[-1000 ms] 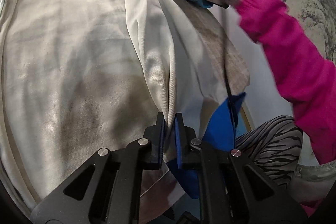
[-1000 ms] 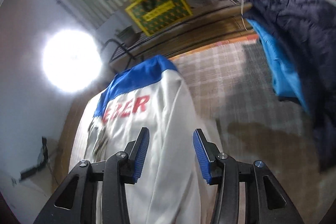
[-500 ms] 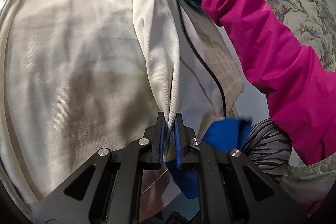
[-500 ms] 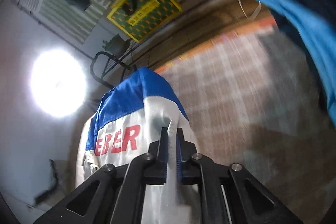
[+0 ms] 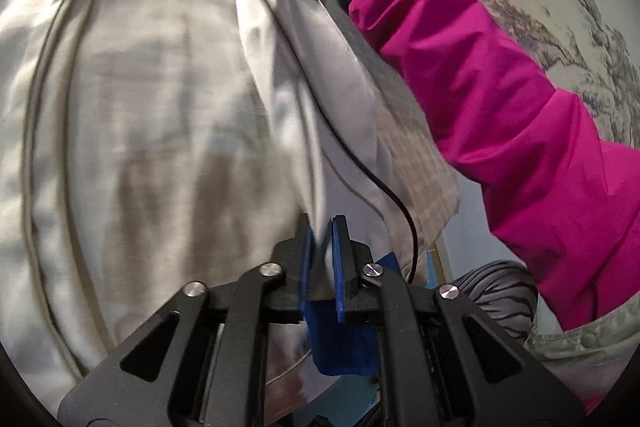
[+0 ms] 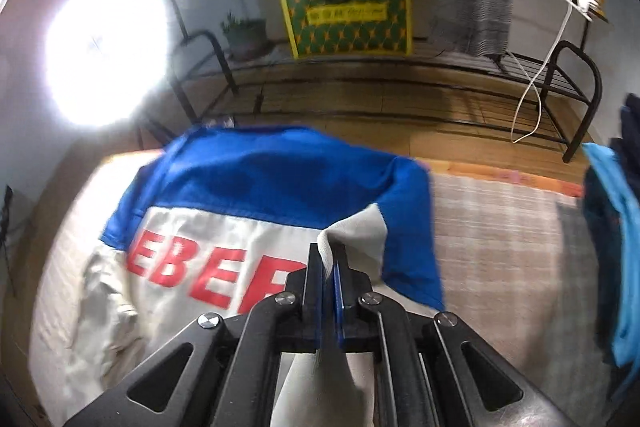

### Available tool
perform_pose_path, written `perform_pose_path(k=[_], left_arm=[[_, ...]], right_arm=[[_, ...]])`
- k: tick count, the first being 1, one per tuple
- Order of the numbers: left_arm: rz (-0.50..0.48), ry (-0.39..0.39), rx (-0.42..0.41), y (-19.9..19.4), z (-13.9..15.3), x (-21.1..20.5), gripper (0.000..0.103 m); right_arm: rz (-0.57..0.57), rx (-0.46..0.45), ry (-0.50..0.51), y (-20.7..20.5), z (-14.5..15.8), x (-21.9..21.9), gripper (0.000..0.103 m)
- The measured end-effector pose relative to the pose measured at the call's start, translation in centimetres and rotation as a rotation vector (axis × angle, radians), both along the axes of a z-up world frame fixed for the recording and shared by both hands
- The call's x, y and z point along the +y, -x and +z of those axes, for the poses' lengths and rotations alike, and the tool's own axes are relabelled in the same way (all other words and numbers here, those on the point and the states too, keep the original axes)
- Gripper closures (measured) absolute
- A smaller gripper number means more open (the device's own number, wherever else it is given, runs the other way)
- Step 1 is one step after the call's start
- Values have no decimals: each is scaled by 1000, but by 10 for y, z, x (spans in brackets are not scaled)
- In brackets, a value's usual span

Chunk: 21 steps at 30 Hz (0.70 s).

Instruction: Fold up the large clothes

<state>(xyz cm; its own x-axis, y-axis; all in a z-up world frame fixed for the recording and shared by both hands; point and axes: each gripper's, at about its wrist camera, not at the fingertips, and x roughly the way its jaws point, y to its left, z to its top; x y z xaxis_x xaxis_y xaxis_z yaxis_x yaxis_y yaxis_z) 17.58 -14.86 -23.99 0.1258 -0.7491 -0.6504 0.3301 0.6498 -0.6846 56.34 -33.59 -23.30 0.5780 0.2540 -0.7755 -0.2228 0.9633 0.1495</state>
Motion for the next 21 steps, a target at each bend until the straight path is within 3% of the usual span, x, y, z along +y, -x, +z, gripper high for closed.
perform_pose_path(k=[2, 4, 8, 10, 12, 15, 16, 17, 19, 21], left_arm=[[20, 3, 42, -1, -6, 6, 96], [29, -20, 59, 1, -9, 9, 94], [52, -31, 50, 6, -5, 17, 89], [57, -41, 31, 8, -1, 22, 88], [60, -51, 14, 13, 1, 29, 86], [89, -41, -17, 20, 12, 36, 65], [94, -34, -32, 22, 18, 34, 56], [93, -36, -47, 17, 27, 26, 55], [78, -51, -88, 16, 37, 19, 55], [58, -66, -111, 16, 40, 12, 55]], right_arm=[[27, 64, -37, -12, -17, 6, 94], [44, 100, -87, -17, -25, 6, 74], [55, 97, -214, -8, -5, -15, 70], [38, 64, -230, 6, 18, -35, 70], [24, 38, -191, 23, 37, -51, 70], [11, 9, -149, 57, 61, -78, 67], [8, 2, -142, 67, 66, -86, 62], [0, -10, -127, 78, 69, -95, 56], [-35, -32, -96, 92, 70, -110, 32], [-60, -24, -106, 95, 63, -120, 32]])
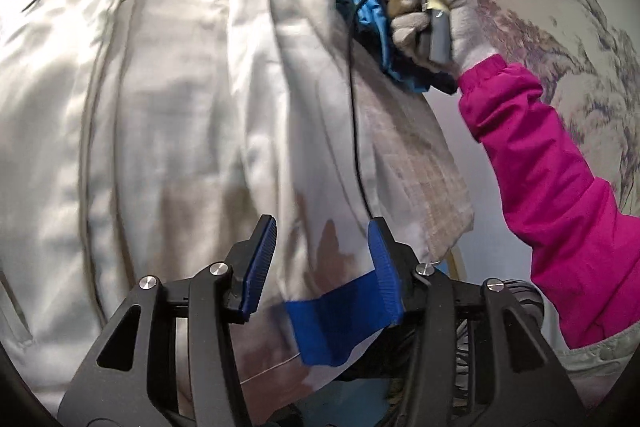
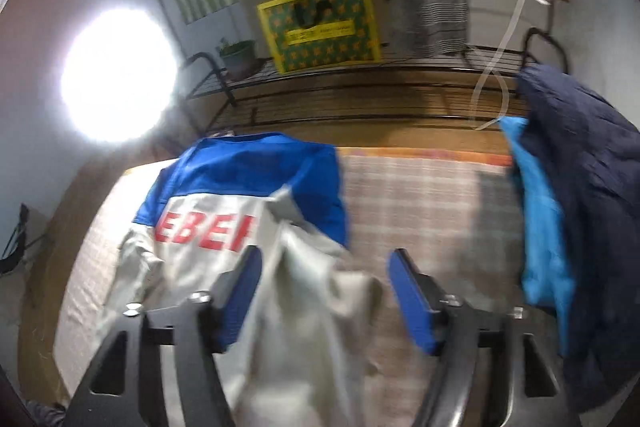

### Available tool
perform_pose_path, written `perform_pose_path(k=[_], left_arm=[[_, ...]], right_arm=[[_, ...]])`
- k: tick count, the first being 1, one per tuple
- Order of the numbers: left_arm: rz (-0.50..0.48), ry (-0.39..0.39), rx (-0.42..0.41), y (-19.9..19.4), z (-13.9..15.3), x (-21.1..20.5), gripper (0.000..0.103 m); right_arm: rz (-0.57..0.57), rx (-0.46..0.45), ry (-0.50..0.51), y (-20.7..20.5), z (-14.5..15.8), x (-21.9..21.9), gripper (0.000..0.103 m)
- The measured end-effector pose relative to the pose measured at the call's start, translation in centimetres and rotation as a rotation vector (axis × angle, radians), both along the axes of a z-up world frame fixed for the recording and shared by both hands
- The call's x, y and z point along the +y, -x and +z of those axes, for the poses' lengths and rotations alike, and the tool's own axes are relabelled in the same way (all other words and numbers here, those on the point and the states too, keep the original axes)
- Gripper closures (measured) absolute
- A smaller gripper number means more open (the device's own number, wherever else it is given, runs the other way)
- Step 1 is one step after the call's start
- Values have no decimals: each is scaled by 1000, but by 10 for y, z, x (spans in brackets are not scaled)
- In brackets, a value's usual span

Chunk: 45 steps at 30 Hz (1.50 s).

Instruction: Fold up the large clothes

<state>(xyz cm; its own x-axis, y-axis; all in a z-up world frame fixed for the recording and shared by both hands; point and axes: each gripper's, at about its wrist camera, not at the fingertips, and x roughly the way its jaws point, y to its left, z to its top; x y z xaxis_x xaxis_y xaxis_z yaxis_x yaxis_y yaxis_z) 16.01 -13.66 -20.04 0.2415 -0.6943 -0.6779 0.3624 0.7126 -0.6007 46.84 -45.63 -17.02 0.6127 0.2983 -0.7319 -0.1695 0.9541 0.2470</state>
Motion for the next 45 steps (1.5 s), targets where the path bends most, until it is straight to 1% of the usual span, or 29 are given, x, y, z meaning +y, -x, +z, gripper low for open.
perform_pose_path(k=[3, 4, 5, 6, 7, 8, 9, 10, 11, 13, 14, 15, 17, 18, 19, 20, 21, 22, 24, 28, 30, 32, 34, 36, 38, 39, 41, 42, 45], left_arm=[[-16, -37, -11, -4, -3, -10, 55], [-18, -53, -7, -5, -5, -17, 55], [-19, -66, -4, -8, -9, -21, 55], [-22, -82, 1, -10, -13, -23, 55], [-23, -94, 9, -12, -17, -24, 55], [-21, -101, 13, -11, -21, -26, 55], [-15, -108, 13, -12, -24, -25, 58], [-15, -115, 14, -12, -25, -25, 75], [-20, -134, 21, -14, -27, -28, 90], [-21, -143, 35, -13, -34, -27, 92], [-22, -145, 38, -11, -38, -28, 93], [-28, -142, 39, -10, -40, -28, 94], [-33, -142, 37, -9, -39, -30, 94], [-32, -137, 38, -9, -38, -30, 94], [-30, -131, 37, -9, -37, -30, 95], [-32, -124, 38, -9, -36, -30, 95], [-34, -119, 37, -8, -35, -30, 95], [-38, -118, 33, -8, -34, -32, 95], [-55, -119, 28, -5, -33, -32, 95], [-84, -120, 38, -1, -34, -33, 95], [-82, -121, 36, 1, -33, -33, 95], [-77, -102, 41, 1, -31, -31, 95], [-70, -102, 42, 3, -27, -27, 95], [-69, -101, 24, 6, -20, -24, 91], [-67, -114, -18, 9, -13, -23, 90], [-67, -135, -50, 11, -9, -22, 90], [-51, -165, -78, 13, -7, -18, 90], [-34, -160, -69, 12, -7, -14, 90], [-5, -107, -35, 10, -5, -7, 90]], right_arm=[[-17, 34, -44, -5, -18, -6, 32], [-22, 44, -31, -9, -26, -2, 33], [-26, 51, -16, -13, -33, 2, 39], [-13, 73, -17, -18, -42, 7, 71], [-9, 93, -22, -20, -47, 9, 93], [-21, 101, -9, -22, -51, 11, 96], [-13, 96, 16, -21, -51, 13, 100], [-3, 85, 44, -20, -50, 14, 101], [2, 76, 77, -19, -48, 13, 101], [-30, 75, 124, -19, -46, -3, 102], [-59, 83, 124, -21, -46, -13, 102], [-92, 102, 114, -23, -51, -28, 102], [-117, 163, 109, -29, -66, -40, 102], [-126, 191, 139, -30, -74, -41, 102], [-139, 203, 182, -31, -76, -38, 89], [-169, 203, 238, -31, -75, -37, 73], [-190, 185, 262, -29, -71, -36, 54], [-200, 148, 243, -26, -61, -37, 55], [-194, 97, 157, -22, -40, -41, 56], [-125, 11, 36, -13, 4, -38, 56], [-99, -19, 1, -1, 20, -33, 56], [-74, -38, -59, 17, 34, -31, 56], [-49, -45, -126, 37, 47, -32, 56], [-31, -55, -154, 60, 58, -33, 56], [6, -62, -182, 94, 74, -35, 56], [19, -66, -183, 108, 79, -37, 56], [48, -75, -168, 146, 89, -43, 56], [60, -73, -160, 165, 92, -46, 55], [90, -55, -125, 221, 92, -54, 51]])
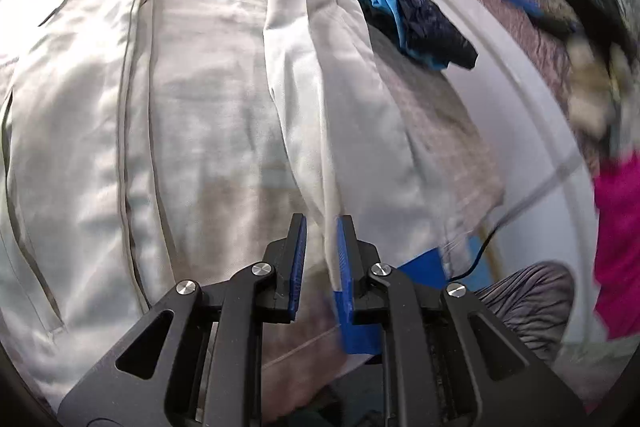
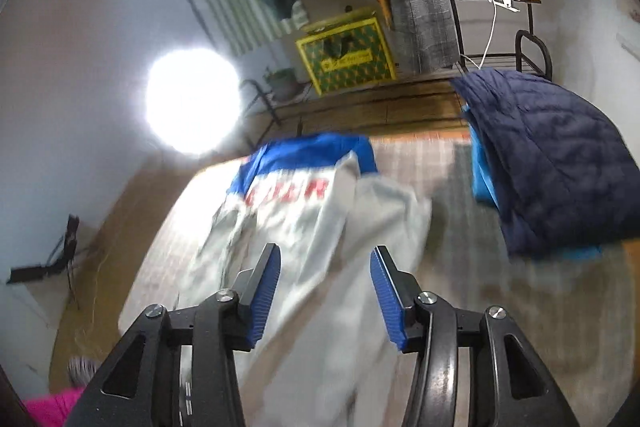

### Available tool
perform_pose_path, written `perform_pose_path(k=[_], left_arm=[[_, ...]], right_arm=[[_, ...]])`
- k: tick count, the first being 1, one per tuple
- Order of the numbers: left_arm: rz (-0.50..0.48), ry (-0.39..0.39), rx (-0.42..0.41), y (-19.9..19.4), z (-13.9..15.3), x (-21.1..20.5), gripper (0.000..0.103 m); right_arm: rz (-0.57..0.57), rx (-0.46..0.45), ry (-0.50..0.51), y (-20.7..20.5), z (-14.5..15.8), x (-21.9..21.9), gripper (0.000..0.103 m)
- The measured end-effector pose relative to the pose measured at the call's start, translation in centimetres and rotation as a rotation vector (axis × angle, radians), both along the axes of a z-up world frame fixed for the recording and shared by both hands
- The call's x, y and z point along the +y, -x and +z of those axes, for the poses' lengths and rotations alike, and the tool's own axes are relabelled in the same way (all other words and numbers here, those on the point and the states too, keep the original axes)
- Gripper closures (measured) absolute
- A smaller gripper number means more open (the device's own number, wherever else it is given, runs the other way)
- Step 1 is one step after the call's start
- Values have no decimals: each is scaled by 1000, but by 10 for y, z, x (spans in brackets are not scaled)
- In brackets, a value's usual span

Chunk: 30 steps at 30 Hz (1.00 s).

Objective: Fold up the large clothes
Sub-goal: 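Fold the side edge over the back with the left tool while the right tool holds hem fabric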

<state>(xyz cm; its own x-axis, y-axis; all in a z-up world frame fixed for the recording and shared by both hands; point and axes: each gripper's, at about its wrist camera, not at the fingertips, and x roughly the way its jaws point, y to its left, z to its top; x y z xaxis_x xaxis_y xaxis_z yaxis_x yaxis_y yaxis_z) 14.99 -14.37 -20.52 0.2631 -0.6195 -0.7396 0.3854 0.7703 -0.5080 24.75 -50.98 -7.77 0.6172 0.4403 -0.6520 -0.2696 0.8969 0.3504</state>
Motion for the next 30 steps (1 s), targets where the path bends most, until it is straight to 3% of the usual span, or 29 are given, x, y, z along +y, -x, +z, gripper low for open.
perform_pose_path(k=[1, 3, 4, 9, 10, 13, 15, 17, 18, 19, 20, 21, 25, 30], left_arm=[[-2, 13, 0, 0, 3, -1, 89], [-26, 29, -11, 2, 11, -11, 70], [-39, 32, -21, 3, 13, -17, 51], [-50, -73, -28, -1, 2, -41, 48], [-51, -89, -17, -2, -4, -41, 54], [-53, -108, 40, -7, -24, -40, 91], [-33, -80, 76, -11, -34, -33, 92], [-10, -37, 113, -15, -39, -26, 96], [-2, -20, 123, -15, -39, -24, 97], [1, -11, 125, -15, -39, -23, 98], [3, -5, 127, -14, -37, -23, 98], [8, 16, 136, -13, -35, -24, 99], [-4, 119, 182, -4, -25, -31, 99], [-70, 128, 167, 9, -17, -59, 99]], right_arm=[[10, 12, 3, 20, -5, -3, 49], [28, 47, 2, 49, -18, -4, 44], [34, 71, 1, 64, -30, -4, 43], [56, 232, -6, 97, -110, 11, 43], [60, 267, -9, 99, -130, 16, 43], [80, 343, -19, 99, -173, 29, 43], [101, 371, -13, 98, -191, 38, 45], [129, 385, 17, 94, -206, 48, 53], [130, 363, 40, 94, -206, 50, 60], [142, 339, 68, 93, -204, 54, 83], [154, 343, 72, 91, -204, 55, 97], [150, 348, 65, 91, -204, 53, 102], [157, 295, 143, 101, -183, 41, 103], [123, 252, 195, 118, -158, 12, 103]])
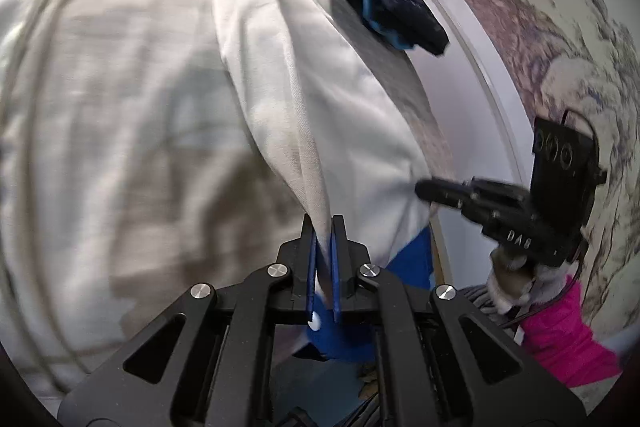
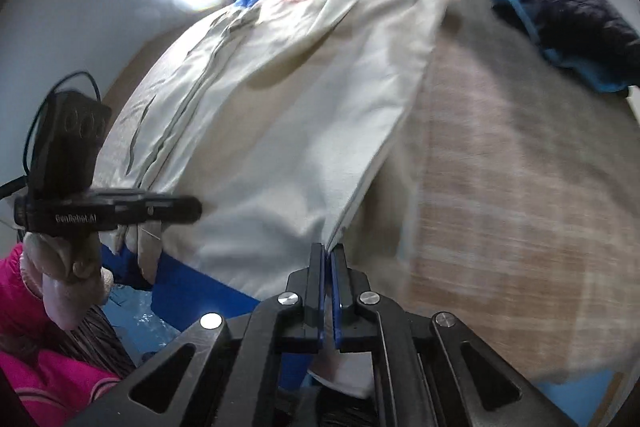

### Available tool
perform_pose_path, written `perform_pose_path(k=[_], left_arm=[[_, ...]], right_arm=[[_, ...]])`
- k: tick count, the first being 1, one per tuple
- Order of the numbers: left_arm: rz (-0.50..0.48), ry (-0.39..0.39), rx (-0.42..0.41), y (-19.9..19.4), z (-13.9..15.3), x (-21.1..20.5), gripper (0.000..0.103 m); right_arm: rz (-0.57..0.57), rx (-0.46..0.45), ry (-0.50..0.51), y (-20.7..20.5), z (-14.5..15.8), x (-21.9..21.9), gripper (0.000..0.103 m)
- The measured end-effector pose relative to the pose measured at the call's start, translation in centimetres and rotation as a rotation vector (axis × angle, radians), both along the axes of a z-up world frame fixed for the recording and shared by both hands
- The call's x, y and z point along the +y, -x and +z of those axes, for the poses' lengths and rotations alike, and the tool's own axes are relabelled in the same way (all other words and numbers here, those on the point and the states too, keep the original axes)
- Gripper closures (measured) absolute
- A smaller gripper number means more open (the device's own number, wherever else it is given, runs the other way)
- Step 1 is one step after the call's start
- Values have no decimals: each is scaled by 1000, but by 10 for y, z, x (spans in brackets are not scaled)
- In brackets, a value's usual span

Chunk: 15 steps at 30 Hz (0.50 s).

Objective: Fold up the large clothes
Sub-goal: 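Fold the side edge over the back with the left tool while the right tool holds hem fabric, then open both tools and lift them away from the jacket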

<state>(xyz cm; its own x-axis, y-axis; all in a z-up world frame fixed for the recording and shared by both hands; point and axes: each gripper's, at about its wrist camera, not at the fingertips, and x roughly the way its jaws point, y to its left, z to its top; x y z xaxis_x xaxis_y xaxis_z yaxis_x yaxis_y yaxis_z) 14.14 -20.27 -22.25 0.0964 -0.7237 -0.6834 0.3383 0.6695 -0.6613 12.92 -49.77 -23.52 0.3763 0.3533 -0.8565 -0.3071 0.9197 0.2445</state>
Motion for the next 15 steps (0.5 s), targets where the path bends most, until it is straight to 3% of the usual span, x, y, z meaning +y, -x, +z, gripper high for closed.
perform_pose_path(k=[5, 8, 9, 15], left_arm=[[-45, -111, -30, 4, -10, -14, 99], [-50, -141, -46, 4, -1, -4, 99], [-56, -149, -57, 4, 7, 1, 98], [-65, -140, -122, 6, 61, 35, 97]], right_arm=[[-9, 58, 70, -6, -22, 8, 102], [8, 80, 98, -8, -27, 15, 76], [7, 60, 84, -8, -21, 13, 69], [-9, -84, -50, -10, 46, -15, 68]])
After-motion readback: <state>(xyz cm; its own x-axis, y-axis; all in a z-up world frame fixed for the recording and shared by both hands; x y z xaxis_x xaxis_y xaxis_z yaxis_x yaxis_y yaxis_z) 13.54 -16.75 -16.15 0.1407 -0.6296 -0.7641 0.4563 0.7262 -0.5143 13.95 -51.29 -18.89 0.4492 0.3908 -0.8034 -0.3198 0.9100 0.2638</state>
